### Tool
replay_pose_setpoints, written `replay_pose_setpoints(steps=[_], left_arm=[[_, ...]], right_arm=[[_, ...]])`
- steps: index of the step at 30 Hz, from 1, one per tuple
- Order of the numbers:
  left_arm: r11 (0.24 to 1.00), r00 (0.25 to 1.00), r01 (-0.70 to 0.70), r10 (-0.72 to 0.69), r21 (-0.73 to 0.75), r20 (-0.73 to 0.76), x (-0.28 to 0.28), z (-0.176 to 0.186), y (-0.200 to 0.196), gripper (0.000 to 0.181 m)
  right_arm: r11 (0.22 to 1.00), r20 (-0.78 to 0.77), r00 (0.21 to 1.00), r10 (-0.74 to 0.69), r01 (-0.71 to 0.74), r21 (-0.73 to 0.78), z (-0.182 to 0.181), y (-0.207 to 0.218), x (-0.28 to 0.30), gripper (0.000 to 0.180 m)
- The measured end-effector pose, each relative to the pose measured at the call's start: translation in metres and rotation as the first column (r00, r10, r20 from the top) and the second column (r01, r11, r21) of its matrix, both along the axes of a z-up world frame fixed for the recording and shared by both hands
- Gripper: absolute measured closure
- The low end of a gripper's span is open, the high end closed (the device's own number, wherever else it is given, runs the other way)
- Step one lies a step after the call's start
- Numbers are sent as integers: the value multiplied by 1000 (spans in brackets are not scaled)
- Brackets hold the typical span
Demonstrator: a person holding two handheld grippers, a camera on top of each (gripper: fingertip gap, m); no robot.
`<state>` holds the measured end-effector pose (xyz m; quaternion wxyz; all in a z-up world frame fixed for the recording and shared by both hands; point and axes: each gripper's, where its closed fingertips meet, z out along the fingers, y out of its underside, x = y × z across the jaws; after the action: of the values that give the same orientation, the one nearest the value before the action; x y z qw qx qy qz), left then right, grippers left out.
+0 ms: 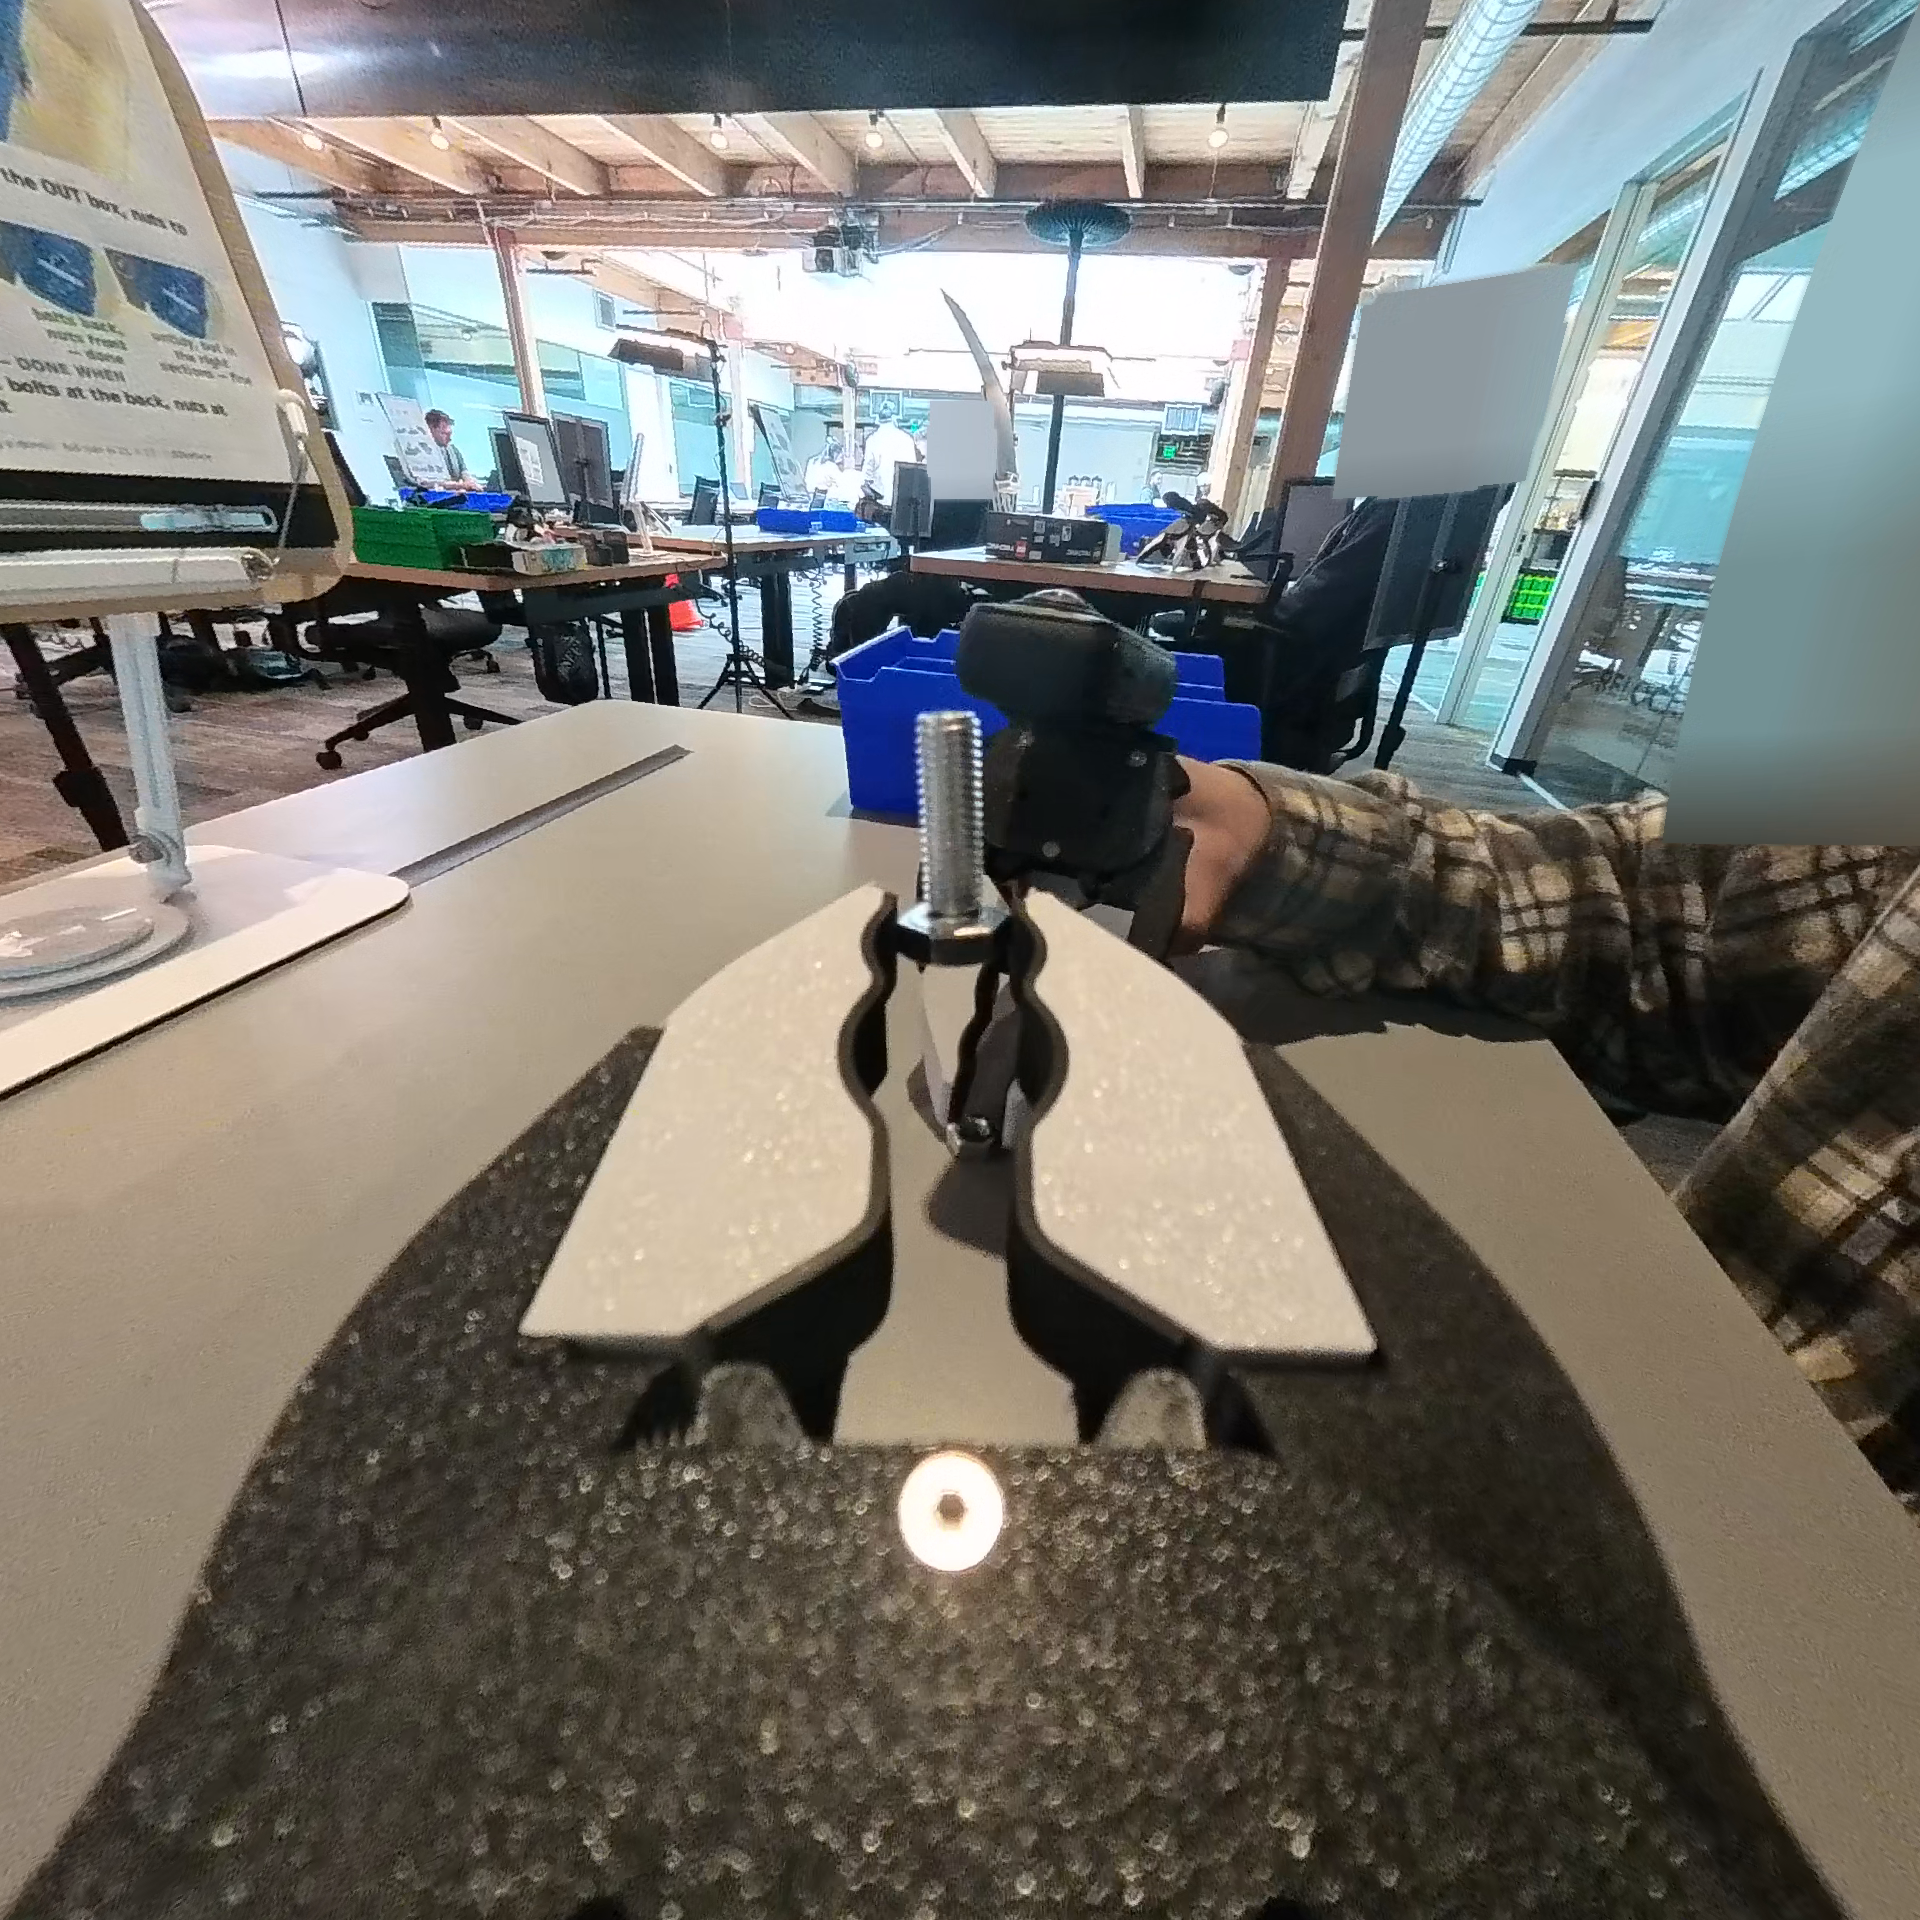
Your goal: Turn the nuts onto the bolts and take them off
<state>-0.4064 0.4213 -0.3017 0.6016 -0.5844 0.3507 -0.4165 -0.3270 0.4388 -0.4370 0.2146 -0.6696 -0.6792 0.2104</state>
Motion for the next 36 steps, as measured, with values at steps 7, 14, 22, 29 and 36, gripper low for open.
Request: replay_pose_setpoints(steps=[7,14,22,29,36], left_arm=[[1000,1000,1,-1,-10,6,0,0,0,161],[1000,1000,0,0,-14,-22,3,-6,0,161],[1000,997,16,-15,14,-71,10,-8,-6,161],[998,992,53,-49,34,-116,21,-9,-15,161],[998,992,53,-48,46,-120,22,-5,-18,161]], right_arm=[[1000,-38,999,-14,14,-12,0,4,-3,163],[1000,-74,997,-26,26,-14,6,8,-4,163],[998,-236,971,47,-54,-25,103,-3,-14,163],[972,-230,951,208,-228,-63,174,-33,-49,163],[964,-141,959,246,-257,-66,167,-38,-62,163]])
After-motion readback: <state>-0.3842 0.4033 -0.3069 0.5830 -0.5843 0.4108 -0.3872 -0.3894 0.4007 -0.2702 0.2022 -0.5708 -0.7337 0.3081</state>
